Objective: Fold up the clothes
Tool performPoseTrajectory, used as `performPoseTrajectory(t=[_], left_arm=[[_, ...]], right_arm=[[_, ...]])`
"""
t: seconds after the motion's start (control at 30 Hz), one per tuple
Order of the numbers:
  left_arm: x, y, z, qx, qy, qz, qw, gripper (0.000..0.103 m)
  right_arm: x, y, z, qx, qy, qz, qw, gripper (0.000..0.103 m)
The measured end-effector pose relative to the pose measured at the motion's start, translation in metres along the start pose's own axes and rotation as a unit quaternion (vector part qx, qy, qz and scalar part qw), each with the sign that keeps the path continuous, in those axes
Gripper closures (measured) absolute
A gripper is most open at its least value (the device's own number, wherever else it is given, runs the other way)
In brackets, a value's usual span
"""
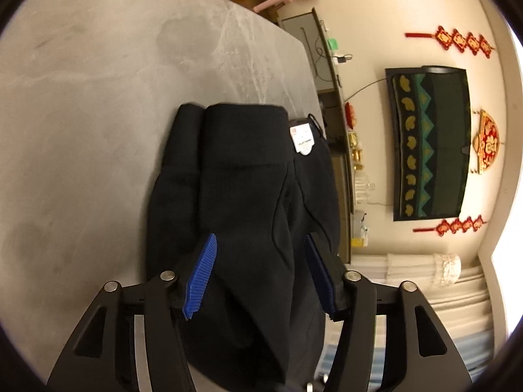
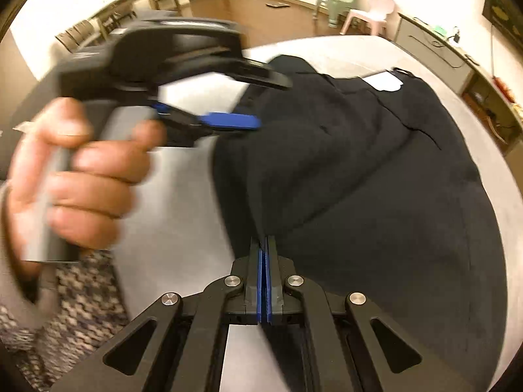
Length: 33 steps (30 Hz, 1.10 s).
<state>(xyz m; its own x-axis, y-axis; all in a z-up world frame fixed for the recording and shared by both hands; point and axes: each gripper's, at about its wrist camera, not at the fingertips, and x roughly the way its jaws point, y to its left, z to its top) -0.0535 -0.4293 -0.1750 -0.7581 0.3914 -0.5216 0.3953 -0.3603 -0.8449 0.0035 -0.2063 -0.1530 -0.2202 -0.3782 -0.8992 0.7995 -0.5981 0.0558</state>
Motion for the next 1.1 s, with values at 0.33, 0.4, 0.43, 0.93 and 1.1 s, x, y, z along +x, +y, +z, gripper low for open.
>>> performPoseTrajectory(t=[0.33,0.4,0.43,0.93,1.1], left_arm=[[-0.032,0.004,0.002,0.028,-0.070,0.075,0.9943,0.102],[-0.041,-0.003,-0.001,0.038,-0.083,0.048,0.9947,0.092],[-0.039,-0.005,-0.004,0.046,-0.074,0.044,0.9953,0.078],[-0.026,0.002,-0.010,0.054,-0.046,0.118,0.9904,0.055],[-0.053,0.033,-0.004,-0.026,-0.081,0.083,0.9929,0.053]], right_arm=[[0.016,-0.005,-0.045,0.023,0.009,0.017,1.000,0.081],[-0.016,-0.031,-0.069,0.073,-0.013,0.047,0.996,0.065],[-0.031,-0.044,-0.082,0.092,-0.027,0.052,0.994,0.061],[-0.159,-0.254,-0.422,0.489,-0.103,-0.088,0.862,0.053],[-0.159,-0.252,-0.428,0.460,-0.084,-0.105,0.878,0.052]])
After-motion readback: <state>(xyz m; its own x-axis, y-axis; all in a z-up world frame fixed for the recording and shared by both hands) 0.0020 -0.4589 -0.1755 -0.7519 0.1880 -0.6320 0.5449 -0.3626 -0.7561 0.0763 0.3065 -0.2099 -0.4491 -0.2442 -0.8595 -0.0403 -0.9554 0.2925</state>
